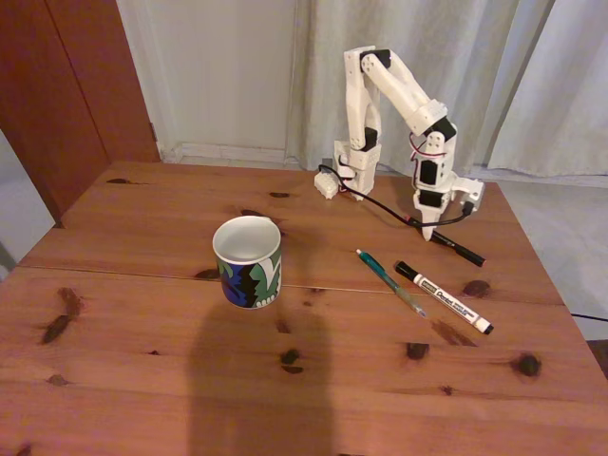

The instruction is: Clean up the desk and place the pens and markers into the cup

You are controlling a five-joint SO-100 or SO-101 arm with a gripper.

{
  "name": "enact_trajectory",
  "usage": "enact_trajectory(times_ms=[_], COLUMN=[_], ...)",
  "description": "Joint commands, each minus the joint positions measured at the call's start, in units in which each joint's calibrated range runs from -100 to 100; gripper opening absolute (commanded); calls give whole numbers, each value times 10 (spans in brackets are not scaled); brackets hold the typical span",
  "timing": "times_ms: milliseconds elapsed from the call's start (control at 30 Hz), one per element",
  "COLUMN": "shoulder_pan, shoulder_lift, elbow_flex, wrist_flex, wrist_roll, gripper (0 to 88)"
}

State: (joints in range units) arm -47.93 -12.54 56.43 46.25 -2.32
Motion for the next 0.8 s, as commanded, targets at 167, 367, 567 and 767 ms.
enact_trajectory(times_ms=[167,367,567,767], shoulder_pan=[3,84,191,286], shoulder_lift=[-7,-75,-151,-205], elbow_flex=[0,-18,-13,-9], wrist_flex=[-6,-86,-206,-309], wrist_roll=[1,2,2,-3], gripper=[8,8,8,8])
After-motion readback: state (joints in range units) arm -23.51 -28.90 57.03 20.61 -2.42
